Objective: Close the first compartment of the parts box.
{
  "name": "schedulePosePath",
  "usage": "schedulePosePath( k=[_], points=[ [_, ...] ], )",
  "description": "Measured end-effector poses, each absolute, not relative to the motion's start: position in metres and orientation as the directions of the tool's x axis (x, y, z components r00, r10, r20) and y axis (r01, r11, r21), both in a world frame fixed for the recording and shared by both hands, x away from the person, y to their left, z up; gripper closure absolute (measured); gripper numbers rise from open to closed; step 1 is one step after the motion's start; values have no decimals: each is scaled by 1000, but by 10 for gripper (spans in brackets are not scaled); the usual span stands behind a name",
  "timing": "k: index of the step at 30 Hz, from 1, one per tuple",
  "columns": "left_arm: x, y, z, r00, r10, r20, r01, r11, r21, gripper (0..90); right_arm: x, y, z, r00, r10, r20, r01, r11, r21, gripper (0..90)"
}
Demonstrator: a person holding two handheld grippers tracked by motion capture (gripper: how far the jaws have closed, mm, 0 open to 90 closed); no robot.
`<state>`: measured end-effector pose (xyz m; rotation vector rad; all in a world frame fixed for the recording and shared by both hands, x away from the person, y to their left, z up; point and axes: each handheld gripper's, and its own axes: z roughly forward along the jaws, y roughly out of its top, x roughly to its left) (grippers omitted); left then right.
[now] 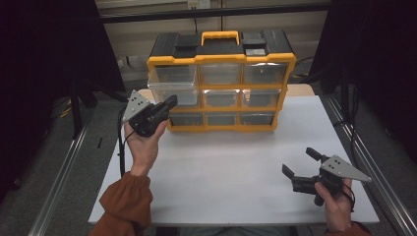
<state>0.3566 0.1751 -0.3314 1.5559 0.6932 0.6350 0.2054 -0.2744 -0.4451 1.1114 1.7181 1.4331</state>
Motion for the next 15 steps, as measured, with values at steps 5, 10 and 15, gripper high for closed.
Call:
schedulePosePath(
  k=[5, 10, 15],
  points=[
    [359, 175, -331, 663, 748, 17, 62, -78, 995, 900, 205, -274, -445, -443, 895, 46, 206, 52, 977, 2],
    [362, 174, -331, 661, 751, 9, 66, -70, 995, 900, 205, -275, -445, -445, 895, 43, 204, 55, 977, 2],
    [363, 173, -331, 658, 753, 12, 67, -75, 995, 900, 205, -274, -445, -443, 895, 46, 207, 52, 977, 2]
  ],
)
